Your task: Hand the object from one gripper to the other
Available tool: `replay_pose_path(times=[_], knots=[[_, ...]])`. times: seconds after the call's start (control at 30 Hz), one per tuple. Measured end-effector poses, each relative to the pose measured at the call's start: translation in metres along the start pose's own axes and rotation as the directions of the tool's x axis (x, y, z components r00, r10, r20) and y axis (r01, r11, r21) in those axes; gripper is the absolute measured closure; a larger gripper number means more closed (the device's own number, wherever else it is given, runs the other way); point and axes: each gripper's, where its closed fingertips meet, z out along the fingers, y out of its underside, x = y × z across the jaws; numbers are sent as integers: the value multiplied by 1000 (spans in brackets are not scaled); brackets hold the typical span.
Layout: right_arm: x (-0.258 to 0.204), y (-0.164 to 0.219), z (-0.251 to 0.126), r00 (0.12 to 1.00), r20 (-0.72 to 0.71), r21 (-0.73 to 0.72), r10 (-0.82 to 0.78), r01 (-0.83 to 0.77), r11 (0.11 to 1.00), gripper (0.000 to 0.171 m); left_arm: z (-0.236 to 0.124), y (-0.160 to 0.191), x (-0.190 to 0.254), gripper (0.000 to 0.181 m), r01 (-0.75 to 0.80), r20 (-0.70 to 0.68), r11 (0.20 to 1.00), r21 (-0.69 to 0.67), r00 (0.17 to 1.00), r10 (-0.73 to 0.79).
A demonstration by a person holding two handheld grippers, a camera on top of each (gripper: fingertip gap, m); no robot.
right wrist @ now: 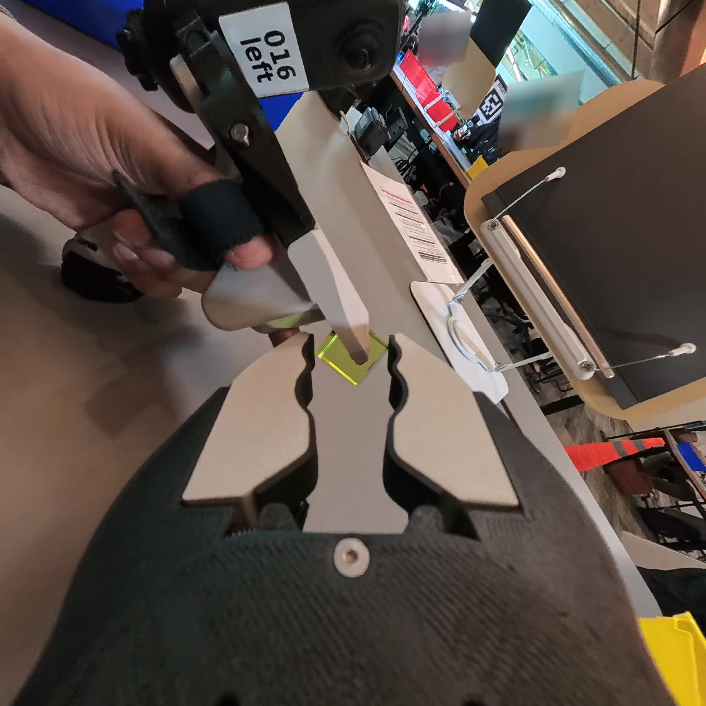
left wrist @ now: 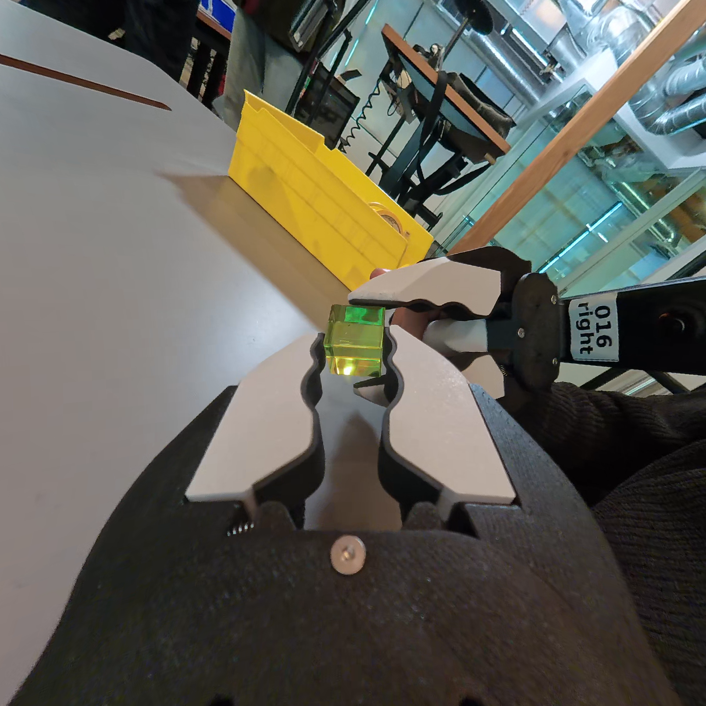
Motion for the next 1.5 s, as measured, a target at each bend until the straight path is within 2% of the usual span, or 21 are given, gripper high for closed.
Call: replay_pose_path(times=[0.2,0.43,0.57,0.67,0.8,0.87,0.97,1.17,1.3,1.4,1.5], knots=[[3,0,1,994,23,54,106,-108,993,118,-7,-14,2,153,78,-58,993,93,996,-73],[10,-8,-3,934,115,144,339,-354,924,107,-25,-45,20,153,229,-281,930,289,949,-146],[7,-31,-14,835,296,244,464,-536,808,110,-34,-54,33,154,197,-341,915,353,937,-70],[16,-42,-24,750,380,300,541,-653,695,117,-35,-54,44,153,124,-342,919,374,940,12],[29,-51,-37,673,463,351,577,-737,578,128,-28,-47,53,153,28,-319,934,356,943,94],[29,-53,-40,649,496,350,577,-757,551,133,-25,-44,56,153,11,-316,936,352,943,108],[19,-54,-38,639,532,312,555,-758,573,143,-23,-42,61,154,20,-340,938,346,935,105],[19,-56,-42,613,563,302,555,-777,552,144,-23,-42,66,152,29,-362,936,350,926,107],[24,-54,-41,624,534,312,570,-772,554,144,-22,-42,61,151,66,-362,942,329,930,61],[36,-42,-38,639,455,305,620,-766,566,144,-19,-43,45,128,96,-290,942,322,957,2],[42,-24,-31,701,329,269,633,-712,649,144,-14,-39,25,118,104,-191,953,283,980,-51]])
